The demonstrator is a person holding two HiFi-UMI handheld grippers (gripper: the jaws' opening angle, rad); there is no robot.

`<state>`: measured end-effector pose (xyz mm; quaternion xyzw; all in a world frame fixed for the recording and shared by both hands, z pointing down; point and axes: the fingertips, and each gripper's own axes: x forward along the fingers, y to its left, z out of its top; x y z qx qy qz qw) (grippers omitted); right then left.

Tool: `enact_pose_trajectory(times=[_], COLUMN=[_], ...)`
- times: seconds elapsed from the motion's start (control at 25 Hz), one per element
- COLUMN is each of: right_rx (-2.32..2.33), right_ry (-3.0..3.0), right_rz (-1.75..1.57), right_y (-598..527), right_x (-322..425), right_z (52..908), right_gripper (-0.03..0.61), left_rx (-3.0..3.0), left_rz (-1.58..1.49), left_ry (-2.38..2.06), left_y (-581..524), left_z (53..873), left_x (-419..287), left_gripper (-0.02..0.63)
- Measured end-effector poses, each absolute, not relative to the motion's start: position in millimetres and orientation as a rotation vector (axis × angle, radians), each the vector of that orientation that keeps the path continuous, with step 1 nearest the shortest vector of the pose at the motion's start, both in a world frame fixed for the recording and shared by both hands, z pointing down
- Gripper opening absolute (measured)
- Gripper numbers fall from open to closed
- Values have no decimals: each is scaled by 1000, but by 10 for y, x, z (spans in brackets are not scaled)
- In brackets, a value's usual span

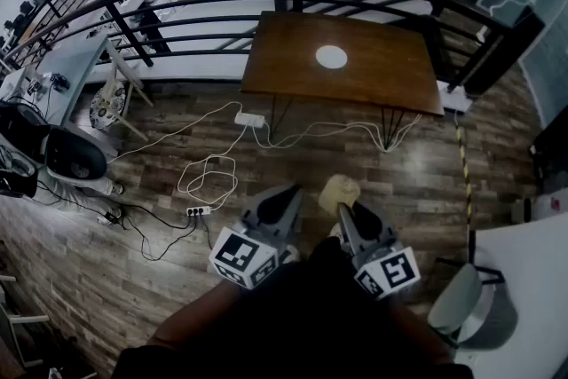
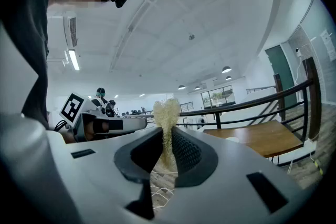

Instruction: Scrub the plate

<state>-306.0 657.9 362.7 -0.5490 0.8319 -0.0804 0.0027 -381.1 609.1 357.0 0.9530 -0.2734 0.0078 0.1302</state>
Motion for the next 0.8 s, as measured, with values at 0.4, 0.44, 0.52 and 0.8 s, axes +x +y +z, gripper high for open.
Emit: enact_pose_trajectory(times=[0.4,0.44,0.52,0.8], right_rx=[-1701,-1692,-1668,-1664], right_ry=[2615,2611,2605,2588], right_rz=[-280,-295,-328,-367], right_y=[6514,6490,6421,6081], right_x=[-2964,-2940,-2899,-2543], right_z=[3710,3736,3791,3840], right_gripper=[55,55,57,57], left_rx=[2745,2737,2721,2666], left_rz=[19,14,8,28], left_ry=[-803,-802,-812,-818], left_y=[6024,5997,5913,5580], left_z=[3643,3660,3689,3812], left_x=[-3742,-3727,-3712,-3421], left_gripper=[11,11,11,11])
